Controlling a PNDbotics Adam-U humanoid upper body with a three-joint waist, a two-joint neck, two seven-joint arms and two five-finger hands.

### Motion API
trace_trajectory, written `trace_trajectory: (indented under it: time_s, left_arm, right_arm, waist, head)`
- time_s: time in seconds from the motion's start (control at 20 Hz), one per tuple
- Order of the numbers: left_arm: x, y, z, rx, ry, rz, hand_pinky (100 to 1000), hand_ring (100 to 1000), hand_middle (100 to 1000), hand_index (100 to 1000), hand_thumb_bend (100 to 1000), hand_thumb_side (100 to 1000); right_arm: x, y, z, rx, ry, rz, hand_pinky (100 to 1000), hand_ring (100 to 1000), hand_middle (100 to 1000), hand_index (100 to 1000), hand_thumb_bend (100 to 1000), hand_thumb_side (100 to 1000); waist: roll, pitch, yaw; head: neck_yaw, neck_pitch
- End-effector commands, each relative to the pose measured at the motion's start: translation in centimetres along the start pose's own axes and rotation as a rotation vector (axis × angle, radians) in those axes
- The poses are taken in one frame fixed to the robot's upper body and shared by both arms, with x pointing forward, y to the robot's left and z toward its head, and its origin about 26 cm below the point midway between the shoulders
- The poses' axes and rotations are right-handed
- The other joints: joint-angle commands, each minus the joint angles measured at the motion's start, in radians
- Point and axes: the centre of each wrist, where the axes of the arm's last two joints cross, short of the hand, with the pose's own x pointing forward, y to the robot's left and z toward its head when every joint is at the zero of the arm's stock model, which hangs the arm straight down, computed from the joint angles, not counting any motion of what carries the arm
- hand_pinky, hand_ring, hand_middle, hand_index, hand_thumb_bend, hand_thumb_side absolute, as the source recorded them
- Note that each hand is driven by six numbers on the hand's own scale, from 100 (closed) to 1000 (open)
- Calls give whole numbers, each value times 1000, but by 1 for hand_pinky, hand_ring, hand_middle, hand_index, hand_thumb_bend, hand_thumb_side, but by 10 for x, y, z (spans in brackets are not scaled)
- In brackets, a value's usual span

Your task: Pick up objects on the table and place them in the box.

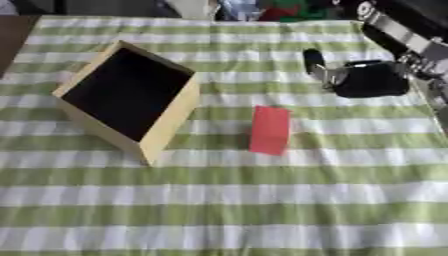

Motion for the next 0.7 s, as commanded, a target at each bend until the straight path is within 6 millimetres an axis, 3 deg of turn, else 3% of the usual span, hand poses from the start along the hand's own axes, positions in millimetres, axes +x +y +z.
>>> trace_trajectory:
  time_s: [0.05,0.7]
  left_arm:
    - [6,2,-6,-15,-31,1,1000,504,463,639,300,100]
    - [6,1,-6,-20,-29,4,1000,503,461,637,289,100]
  right_arm:
    - [6,-13,3,52,-5,44,984,1000,919,1000,100,106]
    - [15,-15,-2,217,41,34,1000,1000,950,1000,100,100]
  waist:
    - [0,-21,2]
    - [-4,-16,5]
  head:
    - [-1,-6]
    - [1,-6]
